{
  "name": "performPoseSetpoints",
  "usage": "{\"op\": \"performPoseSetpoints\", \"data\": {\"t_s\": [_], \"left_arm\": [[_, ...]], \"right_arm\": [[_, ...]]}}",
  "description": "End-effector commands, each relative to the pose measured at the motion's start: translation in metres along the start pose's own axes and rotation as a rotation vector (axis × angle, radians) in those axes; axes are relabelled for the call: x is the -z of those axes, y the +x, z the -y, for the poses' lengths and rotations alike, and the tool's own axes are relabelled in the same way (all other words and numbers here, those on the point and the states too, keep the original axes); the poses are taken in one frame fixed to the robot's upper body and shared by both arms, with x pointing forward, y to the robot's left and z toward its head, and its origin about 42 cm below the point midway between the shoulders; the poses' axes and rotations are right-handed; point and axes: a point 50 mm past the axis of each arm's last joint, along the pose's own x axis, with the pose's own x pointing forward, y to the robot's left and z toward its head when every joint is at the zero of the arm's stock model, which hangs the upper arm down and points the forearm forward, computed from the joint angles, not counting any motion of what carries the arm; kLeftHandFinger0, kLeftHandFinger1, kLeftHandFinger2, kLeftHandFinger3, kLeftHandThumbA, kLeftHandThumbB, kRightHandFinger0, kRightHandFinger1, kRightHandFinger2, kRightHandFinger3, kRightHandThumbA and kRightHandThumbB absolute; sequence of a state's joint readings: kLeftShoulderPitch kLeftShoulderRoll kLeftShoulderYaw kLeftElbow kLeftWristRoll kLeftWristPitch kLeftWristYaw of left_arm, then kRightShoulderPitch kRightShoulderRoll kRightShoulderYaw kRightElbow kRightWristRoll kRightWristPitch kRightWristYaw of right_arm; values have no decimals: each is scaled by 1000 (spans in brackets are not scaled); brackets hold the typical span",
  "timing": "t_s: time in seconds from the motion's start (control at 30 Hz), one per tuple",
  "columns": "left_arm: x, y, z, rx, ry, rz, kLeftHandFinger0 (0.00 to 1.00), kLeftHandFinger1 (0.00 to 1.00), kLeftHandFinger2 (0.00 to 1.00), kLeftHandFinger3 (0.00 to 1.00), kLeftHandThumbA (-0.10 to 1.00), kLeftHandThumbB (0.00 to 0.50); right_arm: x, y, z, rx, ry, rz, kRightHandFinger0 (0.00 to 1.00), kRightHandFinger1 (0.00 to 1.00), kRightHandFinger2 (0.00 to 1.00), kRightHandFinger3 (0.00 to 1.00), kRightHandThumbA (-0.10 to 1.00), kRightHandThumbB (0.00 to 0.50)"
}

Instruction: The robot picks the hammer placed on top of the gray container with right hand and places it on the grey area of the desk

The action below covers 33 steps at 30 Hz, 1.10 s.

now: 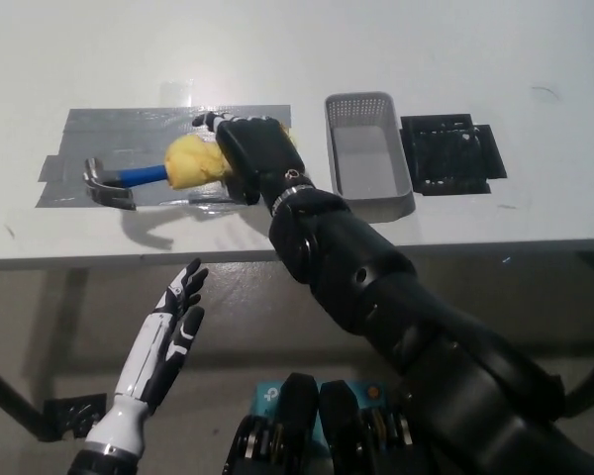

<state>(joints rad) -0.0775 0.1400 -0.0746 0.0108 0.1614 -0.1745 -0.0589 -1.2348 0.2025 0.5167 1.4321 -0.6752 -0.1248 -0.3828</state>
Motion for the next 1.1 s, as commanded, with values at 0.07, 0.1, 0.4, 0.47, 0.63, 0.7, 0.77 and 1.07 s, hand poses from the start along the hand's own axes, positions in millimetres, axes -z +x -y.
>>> {"op": "performPoseSetpoints", "data": {"t_s": [0.07, 0.1, 0.4, 0.47, 0.63, 0.7, 0.77, 1.07], "left_arm": [[-12, 7, -3, 10, 23, 52, 1000, 1000, 1000, 1000, 939, 58], [-12, 7, -3, 10, 22, 54, 1000, 1000, 1000, 1000, 938, 57], [-14, 10, -3, 11, 29, 64, 1000, 1000, 1000, 1000, 937, 48], [-14, 11, -4, 14, 29, 64, 1000, 1000, 1000, 1000, 939, 50], [-15, 11, -2, 18, 27, 65, 1000, 1000, 1000, 1000, 937, 52], [-15, 11, -2, 17, 28, 66, 1000, 1000, 1000, 1000, 931, 55], [-15, 11, -3, 17, 32, 63, 1000, 1000, 1000, 1000, 929, 56], [-15, 14, -4, 25, 38, 76, 1000, 1000, 1000, 1000, 947, 77]], "right_arm": [[-9, 11, 22, 41, 11, -54, 41, 352, 625, 760, 67, 80], [-7, 12, 23, 31, 37, -79, 63, 333, 550, 672, 191, 97], [8, 17, 34, -149, 253, -226, 1000, 1000, 1000, 1000, 589, 273], [11, 17, 36, -162, 247, -225, 1000, 1000, 1000, 1000, 599, 288], [14, 17, 38, -210, 265, -215, 1000, 1000, 1000, 1000, 628, 330], [12, 20, 44, -255, 273, -204, 1000, 1000, 1000, 1000, 731, 398], [8, 25, 59, -366, 403, -189, 1000, 1000, 1000, 1000, 806, 492], [-24, 43, 157, -439, 1108, 147, 1000, 1000, 1000, 1000, 951, 500]]}}
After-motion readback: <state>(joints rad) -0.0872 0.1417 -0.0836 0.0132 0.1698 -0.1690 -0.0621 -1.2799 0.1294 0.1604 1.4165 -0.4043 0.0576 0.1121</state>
